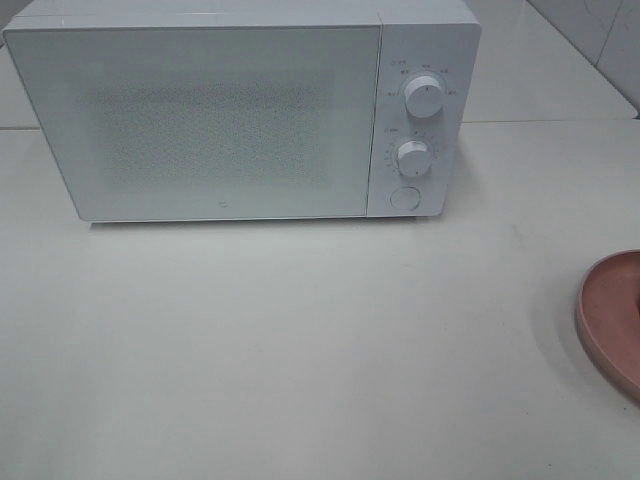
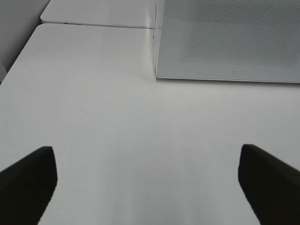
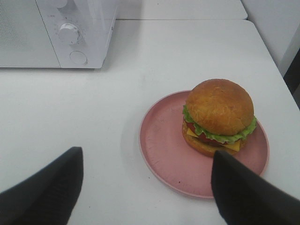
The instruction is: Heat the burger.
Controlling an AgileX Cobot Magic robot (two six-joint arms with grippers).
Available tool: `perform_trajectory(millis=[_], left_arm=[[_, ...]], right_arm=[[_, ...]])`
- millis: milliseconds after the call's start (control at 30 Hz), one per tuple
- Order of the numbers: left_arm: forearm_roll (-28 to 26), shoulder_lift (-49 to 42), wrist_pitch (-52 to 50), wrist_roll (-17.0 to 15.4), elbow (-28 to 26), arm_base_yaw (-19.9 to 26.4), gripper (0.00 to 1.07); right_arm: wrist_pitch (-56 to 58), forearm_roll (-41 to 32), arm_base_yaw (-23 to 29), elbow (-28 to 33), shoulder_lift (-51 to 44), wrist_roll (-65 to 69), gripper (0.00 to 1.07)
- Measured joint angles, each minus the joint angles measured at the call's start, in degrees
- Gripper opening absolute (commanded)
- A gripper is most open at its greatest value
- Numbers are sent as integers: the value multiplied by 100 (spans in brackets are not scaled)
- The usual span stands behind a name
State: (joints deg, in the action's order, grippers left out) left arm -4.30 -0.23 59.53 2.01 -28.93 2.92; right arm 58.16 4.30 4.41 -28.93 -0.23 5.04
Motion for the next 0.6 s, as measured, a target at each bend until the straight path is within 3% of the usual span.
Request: perform_trajectory(millis=[600], left_arm=[[0,0,0,0,0,0,98]], right_arm=[[0,0,0,0,0,0,73]])
